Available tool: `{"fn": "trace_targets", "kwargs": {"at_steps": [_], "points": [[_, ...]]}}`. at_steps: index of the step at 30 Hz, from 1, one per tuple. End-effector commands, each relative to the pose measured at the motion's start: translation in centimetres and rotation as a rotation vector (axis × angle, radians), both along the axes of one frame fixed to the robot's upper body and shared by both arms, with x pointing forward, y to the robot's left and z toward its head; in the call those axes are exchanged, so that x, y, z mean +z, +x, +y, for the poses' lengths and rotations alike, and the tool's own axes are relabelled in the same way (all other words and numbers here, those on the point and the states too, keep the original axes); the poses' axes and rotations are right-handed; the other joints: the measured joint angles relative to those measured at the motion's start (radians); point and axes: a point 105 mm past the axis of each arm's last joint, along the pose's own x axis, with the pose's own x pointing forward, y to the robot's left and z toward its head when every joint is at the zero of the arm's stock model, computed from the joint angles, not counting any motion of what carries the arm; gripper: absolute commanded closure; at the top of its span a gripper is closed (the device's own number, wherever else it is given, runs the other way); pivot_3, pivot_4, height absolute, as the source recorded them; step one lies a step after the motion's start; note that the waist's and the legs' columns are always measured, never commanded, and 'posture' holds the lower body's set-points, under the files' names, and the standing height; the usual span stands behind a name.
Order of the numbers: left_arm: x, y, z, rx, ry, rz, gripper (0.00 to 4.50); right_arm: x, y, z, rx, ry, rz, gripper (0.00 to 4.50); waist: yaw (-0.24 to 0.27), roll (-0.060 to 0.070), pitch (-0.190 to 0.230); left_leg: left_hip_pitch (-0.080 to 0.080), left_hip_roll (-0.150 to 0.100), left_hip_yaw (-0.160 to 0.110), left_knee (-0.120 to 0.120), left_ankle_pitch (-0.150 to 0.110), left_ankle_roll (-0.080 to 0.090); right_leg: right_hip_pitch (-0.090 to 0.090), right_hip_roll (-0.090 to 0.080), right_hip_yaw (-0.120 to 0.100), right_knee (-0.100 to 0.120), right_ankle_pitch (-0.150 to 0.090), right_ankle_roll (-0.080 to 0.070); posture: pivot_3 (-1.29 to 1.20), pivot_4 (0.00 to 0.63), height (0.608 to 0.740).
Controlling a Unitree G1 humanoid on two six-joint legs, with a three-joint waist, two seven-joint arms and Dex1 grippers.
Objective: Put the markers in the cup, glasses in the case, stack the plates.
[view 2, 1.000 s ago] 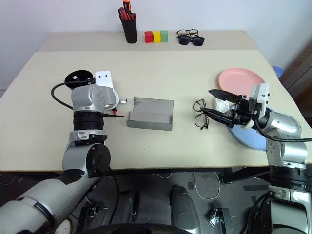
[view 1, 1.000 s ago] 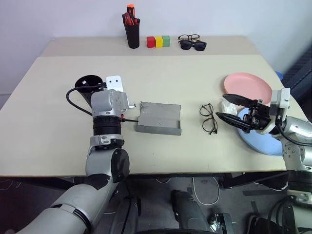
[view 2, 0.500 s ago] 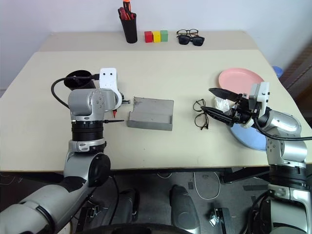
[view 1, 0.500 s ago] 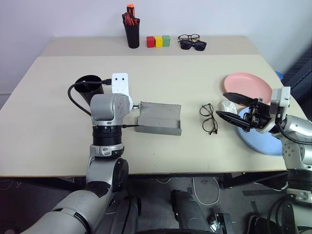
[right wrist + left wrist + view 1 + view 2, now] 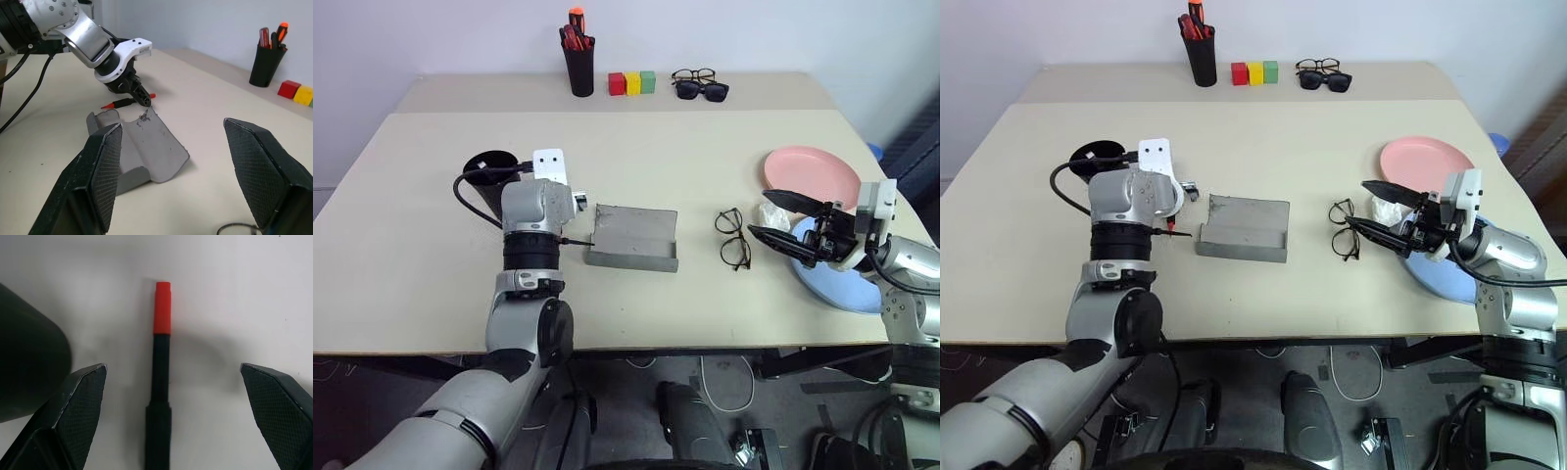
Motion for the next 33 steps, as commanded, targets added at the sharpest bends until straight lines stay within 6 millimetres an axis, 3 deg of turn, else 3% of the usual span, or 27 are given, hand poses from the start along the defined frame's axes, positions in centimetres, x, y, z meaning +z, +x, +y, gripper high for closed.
{"fn": "trace_targets", "kwargs": {"at_steps": [1, 8, 14, 21, 29, 33], "points": [[0.8, 0.6, -0.4, 0.027, -0.026, -0.021, 0.88, 1.7, -0.6, -0.3, -0.008, -0.001, -0.071, 1.15, -0.001, 0.000, 0.000, 0.000, 0.000, 0.000, 0.000, 0.000, 0.000, 0.000, 0.000, 0.000, 0.000, 0.000, 0.000, 0.00, 0.150, 0.740], [0.4, 0.5, -0.6, 0.024, -0.040, -0.005, 4.48, 1.7, -0.8, -0.5, -0.018, -0.003, -0.067, 1.15, -0.001, 0.000, 0.000, 0.000, 0.000, 0.000, 0.000, 0.000, 0.000, 0.000, 0.000, 0.000, 0.000, 0.000, 0.000, 0.00, 0.150, 0.740], [1.2, 0.1, -0.7, 0.004, -0.033, -0.023, 4.48, 1.7, -0.8, -0.5, -0.020, -0.001, -0.066, 1.15, -0.001, 0.000, 0.000, 0.001, 0.000, 0.000, 0.000, 0.000, 0.000, 0.000, 0.000, 0.000, 0.000, 0.000, 0.000, 0.00, 0.150, 0.740], [3.5, -0.9, -1.1, -0.110, 0.034, -0.129, 4.48, 1.8, -0.4, -0.4, -0.020, 0.007, -0.070, 1.15, -0.001, 0.000, 0.000, 0.000, 0.000, 0.000, 0.000, 0.000, 0.000, 0.000, 0.000, 0.000, 0.000, 0.000, 0.000, 0.00, 0.150, 0.740], [6.7, -3.2, -3.0, -0.410, 0.184, -0.455, 4.48, 1.5, -0.2, -0.2, 0.015, 0.001, -0.056, 1.15, 0.000, 0.000, 0.000, 0.000, 0.000, 0.000, -0.001, 0.000, 0.000, 0.000, 0.000, 0.000, 0.000, 0.002, -0.004, 0.00, 0.150, 0.740], [10.8, -4.7, -4.0, -0.529, 0.300, -0.796, 4.48, 1.1, -0.6, -0.1, 0.072, -0.023, -0.064, 1.15, 0.002, 0.000, 0.000, 0.000, 0.000, 0.000, 0.000, 0.000, 0.000, 0.000, 0.000, 0.000, 0.000, 0.002, -0.004, 0.00, 0.150, 0.740]]}}
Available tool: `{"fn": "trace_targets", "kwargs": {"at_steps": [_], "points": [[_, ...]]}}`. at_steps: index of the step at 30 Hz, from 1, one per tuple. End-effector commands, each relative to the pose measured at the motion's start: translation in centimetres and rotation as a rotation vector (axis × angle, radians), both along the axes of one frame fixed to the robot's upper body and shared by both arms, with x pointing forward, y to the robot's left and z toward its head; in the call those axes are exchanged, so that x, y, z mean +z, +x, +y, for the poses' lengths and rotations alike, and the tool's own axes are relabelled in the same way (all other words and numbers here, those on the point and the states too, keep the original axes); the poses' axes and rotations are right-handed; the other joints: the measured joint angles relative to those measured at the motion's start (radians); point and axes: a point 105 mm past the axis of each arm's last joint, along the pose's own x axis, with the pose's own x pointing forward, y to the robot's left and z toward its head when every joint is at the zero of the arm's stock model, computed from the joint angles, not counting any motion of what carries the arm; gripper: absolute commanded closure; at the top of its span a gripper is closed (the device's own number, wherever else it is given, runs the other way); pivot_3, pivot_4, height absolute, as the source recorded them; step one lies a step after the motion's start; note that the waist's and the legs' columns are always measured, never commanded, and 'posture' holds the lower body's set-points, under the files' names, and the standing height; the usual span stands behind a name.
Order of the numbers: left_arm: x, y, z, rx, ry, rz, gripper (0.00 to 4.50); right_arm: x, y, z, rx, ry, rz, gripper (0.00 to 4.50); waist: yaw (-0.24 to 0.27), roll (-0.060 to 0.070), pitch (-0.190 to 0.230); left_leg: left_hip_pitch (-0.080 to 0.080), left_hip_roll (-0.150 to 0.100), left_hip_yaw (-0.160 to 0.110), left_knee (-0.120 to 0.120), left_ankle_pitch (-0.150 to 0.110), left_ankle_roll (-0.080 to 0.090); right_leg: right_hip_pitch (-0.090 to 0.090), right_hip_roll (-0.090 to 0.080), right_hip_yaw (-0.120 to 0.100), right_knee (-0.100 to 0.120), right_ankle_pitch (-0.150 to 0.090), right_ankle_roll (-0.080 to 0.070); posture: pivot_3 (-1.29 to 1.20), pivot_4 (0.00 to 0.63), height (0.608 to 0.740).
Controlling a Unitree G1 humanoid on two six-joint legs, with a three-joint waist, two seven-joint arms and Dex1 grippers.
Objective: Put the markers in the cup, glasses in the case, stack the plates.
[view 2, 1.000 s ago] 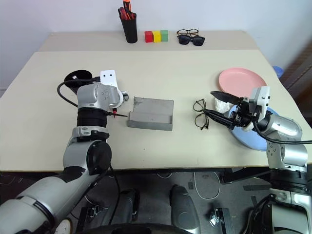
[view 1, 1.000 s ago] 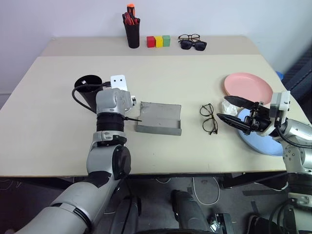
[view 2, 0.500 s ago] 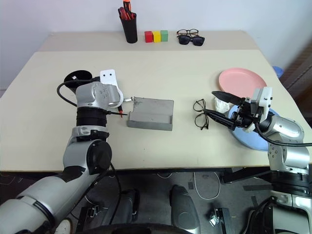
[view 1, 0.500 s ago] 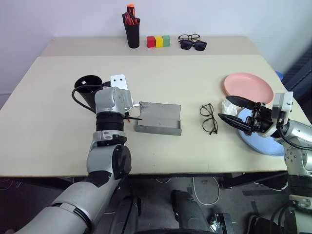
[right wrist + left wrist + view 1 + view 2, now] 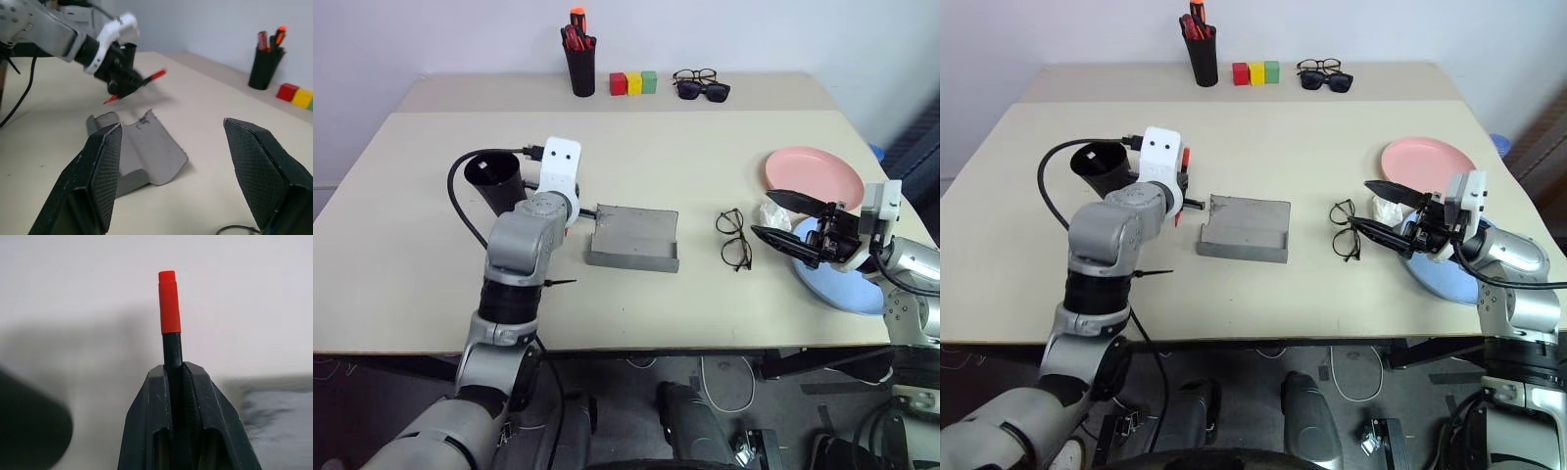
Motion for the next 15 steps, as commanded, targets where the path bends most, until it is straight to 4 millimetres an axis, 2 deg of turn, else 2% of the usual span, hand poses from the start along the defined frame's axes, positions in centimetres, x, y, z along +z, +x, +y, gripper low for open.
{"fn": "trace_targets", "kwargs": {"at_steps": [1, 3, 4, 6, 8, 15], "points": [[5.2, -1.2, -1.4, -0.113, 0.026, -0.327, 4.48, 1.0, -0.4, 0.0, 0.049, -0.026, -0.062, 1.15, 0.001, 0.000, 0.000, 0.000, 0.000, 0.000, 0.000, 0.000, 0.000, 0.000, 0.000, 0.000, 0.000, 0.000, 0.000, 0.00, 0.150, 0.740], [7.5, -1.2, -0.5, -0.071, -0.015, -0.475, 4.48, 1.3, -0.4, 0.5, 0.088, -0.024, -0.081, 1.15, 0.001, 0.000, 0.000, 0.000, 0.000, 0.000, 0.001, 0.000, 0.000, 0.001, 0.000, 0.000, 0.000, -0.001, -0.002, 0.00, 0.150, 0.740], [9.6, -1.4, 0.5, -0.022, -0.072, -0.623, 4.48, 1.6, -0.5, 1.0, 0.118, -0.026, -0.094, 1.15, 0.001, 0.000, 0.000, 0.000, 0.000, 0.000, 0.001, 0.000, 0.000, 0.001, 0.000, 0.000, 0.000, -0.001, -0.003, 0.00, 0.150, 0.740], [11.7, -1.9, 2.5, 0.079, -0.155, -0.794, 4.48, 2.1, -0.4, 1.9, 0.162, -0.025, -0.115, 1.15, -0.002, 0.000, 0.000, 0.001, 0.000, 0.001, 0.002, 0.000, 0.000, 0.001, 0.000, 0.001, 0.000, -0.001, -0.004, 0.00, 0.150, 0.740], [11.4, -1.7, 4.9, 0.199, -0.159, -0.845, 4.48, 2.4, -0.4, 2.9, 0.204, -0.021, -0.130, 1.15, -0.003, 0.000, 0.000, 0.002, 0.000, 0.001, 0.002, 0.000, 0.000, 0.001, 0.000, 0.001, 0.000, -0.001, -0.004, 0.00, 0.150, 0.740], [9.4, -1.7, 8.7, 0.358, -0.056, -0.854, 4.48, 2.6, 0.1, 4.0, 0.230, -0.004, -0.132, 1.15, 0.009, 0.000, 0.000, 0.000, 0.000, 0.001, 0.003, 0.000, 0.000, 0.001, -0.001, 0.001, 0.000, 0.000, 0.000, 0.00, 0.150, 0.740]]}}
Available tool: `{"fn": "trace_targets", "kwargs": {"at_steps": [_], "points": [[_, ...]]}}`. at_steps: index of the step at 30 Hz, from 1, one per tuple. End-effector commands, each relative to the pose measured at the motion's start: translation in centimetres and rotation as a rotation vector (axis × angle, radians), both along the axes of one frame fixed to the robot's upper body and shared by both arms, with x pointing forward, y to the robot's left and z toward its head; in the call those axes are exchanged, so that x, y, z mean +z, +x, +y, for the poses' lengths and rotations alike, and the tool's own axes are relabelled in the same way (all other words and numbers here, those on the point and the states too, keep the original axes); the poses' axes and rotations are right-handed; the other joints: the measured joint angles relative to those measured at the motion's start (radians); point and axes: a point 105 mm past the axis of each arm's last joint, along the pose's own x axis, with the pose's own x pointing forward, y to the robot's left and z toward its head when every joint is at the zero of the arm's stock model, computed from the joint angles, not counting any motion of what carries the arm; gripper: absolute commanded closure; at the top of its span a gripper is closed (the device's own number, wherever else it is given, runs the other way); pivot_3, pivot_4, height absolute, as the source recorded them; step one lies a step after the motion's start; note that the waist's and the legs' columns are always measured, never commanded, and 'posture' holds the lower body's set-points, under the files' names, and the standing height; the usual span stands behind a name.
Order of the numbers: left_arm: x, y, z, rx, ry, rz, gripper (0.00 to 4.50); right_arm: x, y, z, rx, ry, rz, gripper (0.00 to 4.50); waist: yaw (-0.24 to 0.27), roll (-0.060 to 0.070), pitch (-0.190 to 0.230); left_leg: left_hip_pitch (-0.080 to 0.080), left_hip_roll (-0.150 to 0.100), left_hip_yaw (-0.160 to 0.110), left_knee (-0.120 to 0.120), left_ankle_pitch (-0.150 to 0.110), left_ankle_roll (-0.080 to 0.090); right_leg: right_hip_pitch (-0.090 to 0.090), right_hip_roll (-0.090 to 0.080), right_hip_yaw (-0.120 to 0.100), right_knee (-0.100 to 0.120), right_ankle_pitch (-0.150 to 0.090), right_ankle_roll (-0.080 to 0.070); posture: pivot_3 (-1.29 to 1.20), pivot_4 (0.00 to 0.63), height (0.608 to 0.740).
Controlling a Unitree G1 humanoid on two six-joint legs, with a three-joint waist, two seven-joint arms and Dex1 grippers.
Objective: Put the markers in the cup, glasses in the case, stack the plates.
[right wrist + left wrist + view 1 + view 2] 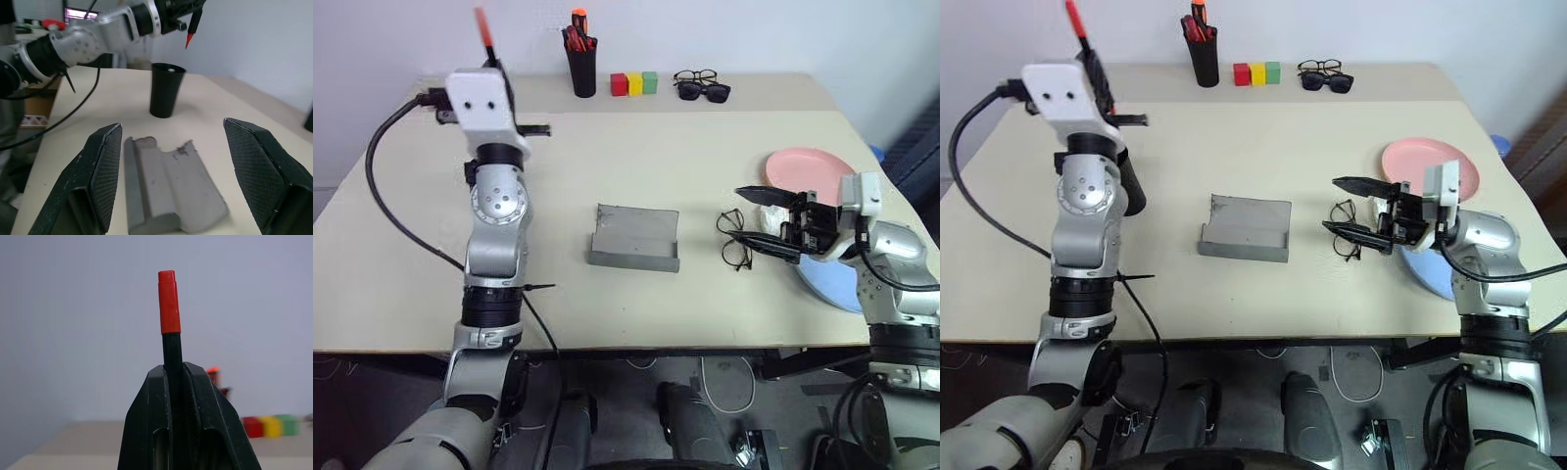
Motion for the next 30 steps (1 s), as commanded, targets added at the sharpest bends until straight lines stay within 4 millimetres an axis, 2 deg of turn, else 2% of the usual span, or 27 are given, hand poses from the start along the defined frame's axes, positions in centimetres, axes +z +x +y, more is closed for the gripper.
{"fn": "trace_targets", "kwargs": {"at_steps": [1, 4, 9, 20, 23, 27, 30], "points": [[0.7, -1.0, 1.3, 0.081, 0.030, -0.060, 4.48, 1.2, 0.0, 0.4, 0.012, 0.015, -0.052, 1.15, 0.003, 0.000, 0.000, 0.000, 0.000, 0.000, 0.000, 0.000, 0.000, 0.000, 0.000, 0.000, 0.000, 0.000, 0.000, 0.00, 0.150, 0.740], [0.2, -1.3, 2.1, 0.114, 0.021, -0.054, 4.48, 1.1, 0.1, 0.4, 0.008, 0.020, -0.049, 1.15, 0.007, 0.000, 0.000, 0.000, 0.000, 0.000, 0.000, 0.000, 0.000, 0.000, 0.000, 0.000, 0.000, 0.000, 0.000, 0.00, 0.150, 0.740], [-0.7, -1.3, 2.0, 0.111, 0.018, -0.045, 4.48, 1.1, 0.3, 0.4, 0.003, 0.023, -0.047, 1.15, 0.013, 0.000, 0.000, 0.001, 0.000, 0.000, 0.000, 0.000, 0.000, 0.000, 0.000, 0.000, 0.000, 0.000, 0.000, 0.00, 0.150, 0.740], [-5.0, -0.9, 1.2, 0.108, 0.108, -0.006, 4.48, 1.3, 0.3, -0.2, -0.027, 0.021, -0.046, 1.15, 0.019, 0.000, 0.000, 0.001, 0.000, 0.000, 0.000, 0.000, 0.000, 0.000, 0.000, 0.000, 0.001, 0.000, 0.000, 0.00, 0.150, 0.740], [-5.7, -0.9, 0.7, 0.098, 0.155, 0.001, 3.28, 1.4, 0.2, -0.4, -0.041, 0.022, -0.049, 1.15, 0.019, 0.000, 0.000, 0.001, 0.000, 0.000, 0.000, 0.000, 0.000, 0.000, 0.000, 0.000, 0.000, 0.000, 0.000, 0.00, 0.150, 0.740], [-6.1, -1.2, 0.3, 0.064, 0.121, -0.026, 1.26, 1.5, 0.2, -0.9, -0.062, 0.019, -0.052, 1.15, 0.018, 0.000, 0.000, 0.001, 0.000, 0.000, 0.000, 0.000, 0.000, 0.000, 0.000, 0.000, 0.000, 0.000, 0.000, 0.00, 0.150, 0.740], [-5.8, -1.5, 0.4, 0.042, 0.098, -0.042, 1.26, 1.5, 0.2, -1.2, -0.082, 0.022, -0.051, 1.15, 0.018, 0.000, 0.000, 0.001, 0.000, 0.000, 0.000, 0.000, 0.000, 0.000, 0.000, 0.000, 0.000, 0.000, 0.000, 0.00, 0.150, 0.740]]}}
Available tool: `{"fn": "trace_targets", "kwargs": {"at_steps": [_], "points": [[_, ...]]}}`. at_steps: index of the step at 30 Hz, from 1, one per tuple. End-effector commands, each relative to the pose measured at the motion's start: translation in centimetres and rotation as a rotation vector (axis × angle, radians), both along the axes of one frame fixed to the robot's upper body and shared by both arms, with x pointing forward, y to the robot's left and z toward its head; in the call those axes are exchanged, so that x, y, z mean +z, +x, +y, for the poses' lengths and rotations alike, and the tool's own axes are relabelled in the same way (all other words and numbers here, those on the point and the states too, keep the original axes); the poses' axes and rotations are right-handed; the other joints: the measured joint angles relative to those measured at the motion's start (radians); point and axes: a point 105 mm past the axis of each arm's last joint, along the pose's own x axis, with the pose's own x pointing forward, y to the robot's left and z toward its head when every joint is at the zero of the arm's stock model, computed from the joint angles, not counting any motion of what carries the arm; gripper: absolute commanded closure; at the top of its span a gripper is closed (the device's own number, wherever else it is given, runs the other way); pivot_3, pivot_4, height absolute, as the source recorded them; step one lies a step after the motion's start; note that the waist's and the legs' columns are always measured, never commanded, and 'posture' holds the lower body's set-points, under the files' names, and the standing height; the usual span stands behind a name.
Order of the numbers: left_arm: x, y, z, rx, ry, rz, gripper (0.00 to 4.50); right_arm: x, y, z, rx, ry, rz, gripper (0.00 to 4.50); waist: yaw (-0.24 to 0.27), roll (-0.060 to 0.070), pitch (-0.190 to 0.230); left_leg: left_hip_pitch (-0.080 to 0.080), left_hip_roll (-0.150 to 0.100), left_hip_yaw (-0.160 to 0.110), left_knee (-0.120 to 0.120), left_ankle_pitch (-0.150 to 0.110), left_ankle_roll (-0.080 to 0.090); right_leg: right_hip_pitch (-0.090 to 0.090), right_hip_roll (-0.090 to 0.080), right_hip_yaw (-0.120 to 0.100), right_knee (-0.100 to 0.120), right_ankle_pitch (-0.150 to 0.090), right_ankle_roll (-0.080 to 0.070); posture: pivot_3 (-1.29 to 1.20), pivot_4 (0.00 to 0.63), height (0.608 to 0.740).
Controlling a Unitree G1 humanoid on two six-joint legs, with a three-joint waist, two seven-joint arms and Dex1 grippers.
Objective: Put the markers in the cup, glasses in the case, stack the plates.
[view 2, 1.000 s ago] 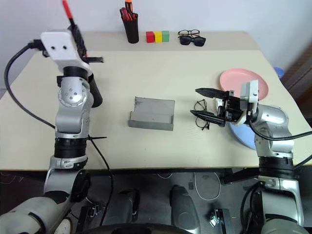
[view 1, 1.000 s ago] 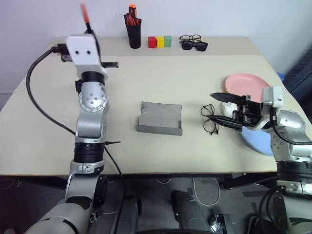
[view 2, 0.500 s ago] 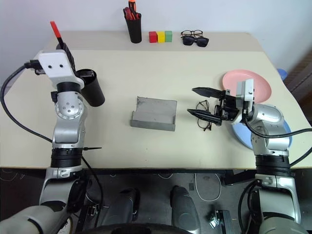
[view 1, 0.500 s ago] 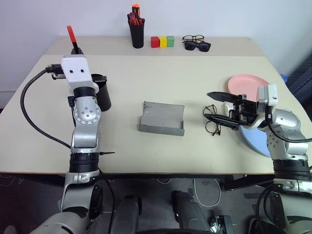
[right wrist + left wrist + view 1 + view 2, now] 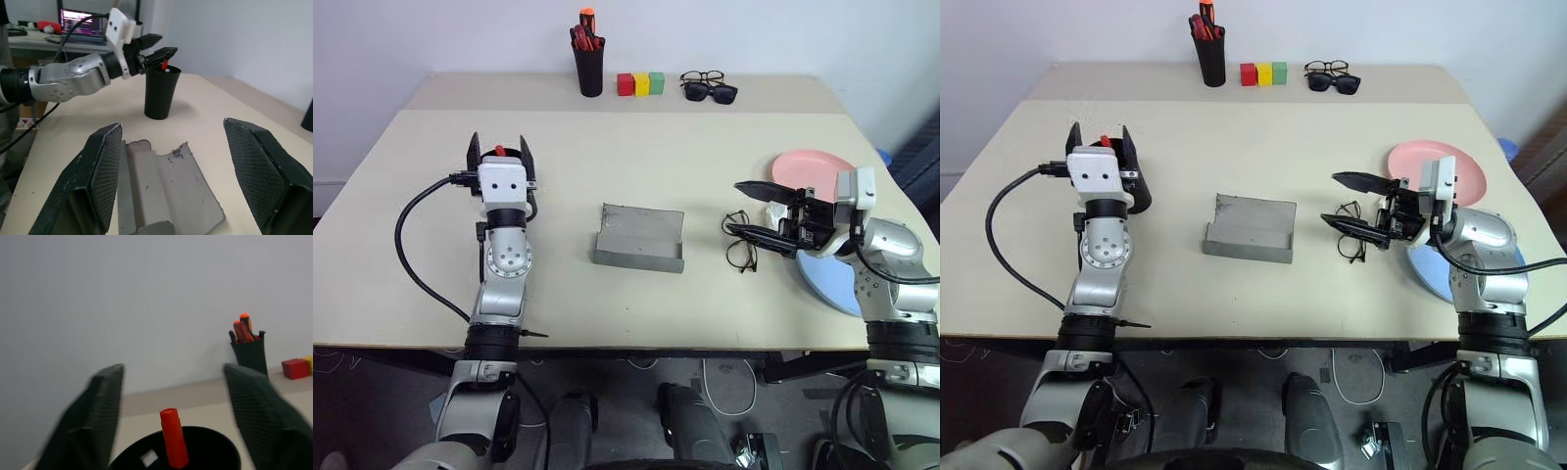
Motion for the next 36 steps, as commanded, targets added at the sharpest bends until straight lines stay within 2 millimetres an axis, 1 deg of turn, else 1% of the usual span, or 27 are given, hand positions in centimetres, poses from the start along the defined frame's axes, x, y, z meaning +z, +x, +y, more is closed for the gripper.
{"fn": "trace_targets", "kwargs": {"at_steps": [1, 3, 5, 6, 7, 8, 9, 10, 11, 13, 15, 16, 17, 19, 21, 23, 25, 27, 29, 31, 33, 36], "points": [[1.3, -0.7, 0.1, -0.031, -0.040, -0.059, 1.26, 1.2, -0.5, -0.8, -0.030, 0.003, -0.054, 1.15, 0.000, 0.000, 0.000, 0.000, 0.000, 0.000, 0.000, 0.000, 0.000, 0.000, 0.000, 0.000, 0.000, 0.000, 0.000, 0.00, 0.150, 0.740], [1.9, -0.5, -0.7, -0.078, -0.068, -0.030, 1.26, 1.1, -0.6, -1.1, -0.049, 0.004, -0.042, 1.15, 0.001, 0.000, 0.000, 0.000, 0.000, 0.000, 0.000, 0.000, 0.000, 0.000, 0.000, 0.000, 0.000, 0.000, 0.000, 0.00, 0.150, 0.740], [1.6, 0.6, -3.1, -0.219, -0.038, 0.153, 1.26, 0.8, -0.8, -1.5, -0.074, 0.002, -0.020, 1.15, 0.000, 0.000, 0.000, 0.000, 0.000, 0.000, 0.000, 0.000, 0.000, 0.000, 0.000, 0.000, 0.000, 0.000, 0.000, 0.00, 0.150, 0.740], [1.6, 0.7, -4.4, -0.298, -0.012, 0.220, 1.26, 0.7, -1.0, -1.7, -0.086, 0.000, -0.007, 1.15, 0.002, 0.000, 0.000, -0.001, 0.000, 0.000, 0.000, 0.000, 0.000, 0.000, 0.000, 0.000, 0.000, 0.000, 0.000, 0.00, 0.150, 0.740], [1.4, 0.4, -6.4, -0.431, 0.059, 0.297, 1.26, 0.4, -1.2, -2.0, -0.105, -0.005, 0.015, 1.15, 0.002, 0.000, 0.000, -0.001, 0.000, 0.000, 0.000, 0.000, 0.000, 0.000, 0.000, 0.000, 0.000, 0.000, 0.000, 0.00, 0.150, 0.740], [1.2, -0.5, -8.8, -0.605, 0.162, 0.359, 1.26, 0.0, -1.6, -2.5, -0.119, -0.018, 0.046, 1.15, 0.003, 0.000, 0.000, -0.001, 0.000, 0.000, 0.000, 0.000, 0.000, 0.000, 0.000, 0.000, 0.000, -0.001, -0.001, 0.00, 0.150, 0.740], [0.8, -1.4, -10.5, -0.751, 0.224, 0.415, 1.26, -0.3, -2.2, -2.8, -0.127, -0.030, 0.070, 1.15, 0.003, 0.000, 0.000, -0.001, 0.000, 0.000, 0.000, 0.000, 0.000, 0.000, 0.000, 0.000, 0.000, -0.002, -0.003, 0.00, 0.150, 0.740], [0.2, -2.0, -11.1, -0.852, 0.207, 0.481, 1.26, -0.6, -2.8, -3.2, -0.142, -0.040, 0.097, 1.15, 0.002, 0.000, 0.000, -0.001, 0.000, 0.000, 0.000, 0.000, 0.000, 0.000, 0.000, 0.000, 0.000, -0.003, -0.003, 0.00, 0.150, 0.740], [-0.2, -2.4, -11.3, -0.913, 0.192, 0.533, 1.26, -0.9, -3.4, -3.5, -0.158, -0.049, 0.116, 1.15, 0.002, 0.000, 0.000, -0.001, 0.000, 0.000, -0.001, 0.000, 0.000, 0.000, 0.000, 0.000, 0.000, -0.003, -0.003, 0.00, 0.150, 0.740], [-0.6, -3.5, -11.6, -1.020, 0.248, 0.586, 1.26, -1.5, -4.8, -4.4, -0.199, -0.079, 0.155, 1.15, -0.002, 0.000, 0.000, -0.001, 0.000, 0.000, -0.001, -0.001, 0.001, -0.001, 0.000, 0.000, 0.000, -0.003, -0.003, 0.00, 0.150, 0.740], [-1.2, -4.5, -11.8, -1.116, 0.340, 0.648, 1.26, -2.1, -6.0, -5.2, -0.236, -0.111, 0.190, 1.15, -0.011, 0.001, 0.000, 0.000, 0.000, 0.000, -0.002, -0.001, 0.001, -0.001, 0.001, 0.000, 0.001, -0.003, -0.003, 0.00, 0.150, 0.740], [-1.8, -5.2, -11.9, -1.188, 0.408, 0.699, 1.26, -2.5, -6.9, -5.9, -0.267, -0.131, 0.214, 1.15, -0.017, 0.001, 0.000, 0.000, 0.000, 0.000, -0.002, -0.001, 0.001, -0.002, 0.001, 0.000, 0.001, -0.003, -0.003, 0.00, 0.150, 0.740], [-2.4, -5.7, -11.8, -1.238, 0.463, 0.748, 1.26, -2.9, -7.6, -6.4, -0.291, -0.146, 0.234, 1.15, -0.019, 0.001, 0.000, 0.001, 0.001, 0.000, -0.002, -0.001, 0.001, -0.002, 0.001, 0.000, 0.002, -0.004, -0.004, 0.00, 0.150, 0.740], [-3.4, -6.1, -11.3, -1.311, 0.572, 0.836, 1.26, -3.4, -8.7, -7.4, -0.344, -0.168, 0.262, 1.15, -0.025, 0.001, 0.000, 0.001, 0.001, 0.000, -0.001, -0.001, 0.001, -0.001, 0.000, 0.000, 0.001, -0.006, -0.001, 0.00, 0.150, 0.740], [-4.2, -6.0, -10.5, -1.357, 0.659, 0.915, 1.26, -3.8, -9.7, -8.0, -0.391, -0.177, 0.280, 1.15, -0.027, 0.000, 0.000, 0.000, 0.001, 0.001, 0.001, -0.001, 0.001, -0.001, 0.000, 0.000, 0.000, -0.006, -0.002, 0.00, 0.150, 0.740], [-4.4, -5.6, -10.0, -1.388, 0.742, 0.952, 1.26, -4.0, -10.4, -8.4, -0.432, -0.169, 0.289, 1.15, -0.028, 0.000, 0.000, 0.000, 0.001, 0.002, 0.002, -0.001, 0.001, -0.001, 0.000, 0.001, -0.002, -0.006, -0.002, 0.00, 0.150, 0.740], [-4.8, -4.8, -9.8, -1.398, 0.832, 0.986, 1.26, -4.2, -11.3, -8.7, -0.475, -0.163, 0.290, 1.15, -0.027, 0.000, 0.000, 0.000, 0.001, 0.002, 0.001, -0.001, 0.001, -0.001, -0.001, 0.001, -0.004, -0.005, -0.003, 0.00, 0.150, 0.740], [-5.0, -3.9, -9.8, -1.396, 0.877, 1.012, 1.26, -4.3, -11.9, -8.8, -0.500, -0.159, 0.290, 1.15, -0.024, 0.000, 0.000, -0.001, 0.001, 0.001, 0.000, -0.001, 0.001, 0.000, 0.000, 0.000, -0.007, -0.005, -0.003, 0.00, 0.150, 0.740], [-5.5, -3.0, -9.9, -1.375, 0.939, 1.028, 1.26, -4.3, -12.3, -8.6, -0.515, -0.149, 0.285, 1.15, -0.022, 0.001, 0.000, -0.004, 0.001, 0.001, 0.000, -0.001, 0.002, 0.000, 0.000, 0.000, -0.011, -0.005, -0.003, 0.00, 0.150, 0.740], [-6.1, -2.6, -10.2, -1.377, 0.978, 1.077, 1.26, -4.2, -12.5, -8.4, -0.533, -0.133, 0.276, 1.15, -0.022, 0.001, 0.000, -0.007, 0.001, 0.001, 0.000, -0.003, 0.004, 0.000, 0.000, 0.000, -0.013, -0.004, -0.003, 0.00, 0.150, 0.740], [-6.7, -2.4, -10.6, -1.395, 1.007, 1.112, 1.26, -4.2, -12.7, -8.3, -0.544, -0.126, 0.271, 1.15, -0.023, 0.001, 0.000, -0.011, 0.001, 0.001, 0.000, -0.004, 0.006, -0.003, 0.000, 0.000, -0.013, -0.002, -0.005, 0.00, 0.150, 0.740], [-7.7, -2.5, -11.4, -1.431, 1.079, 1.138, 1.26, -4.1, -13.0, -8.2, -0.559, -0.119, 0.264, 1.15, -0.017, 0.001, 0.000, -0.016, 0.001, 0.000, 0.000, -0.004, 0.007, -0.010, 0.001, 0.000, -0.011, -0.002, -0.004, 0.00, 0.150, 0.740]]}}
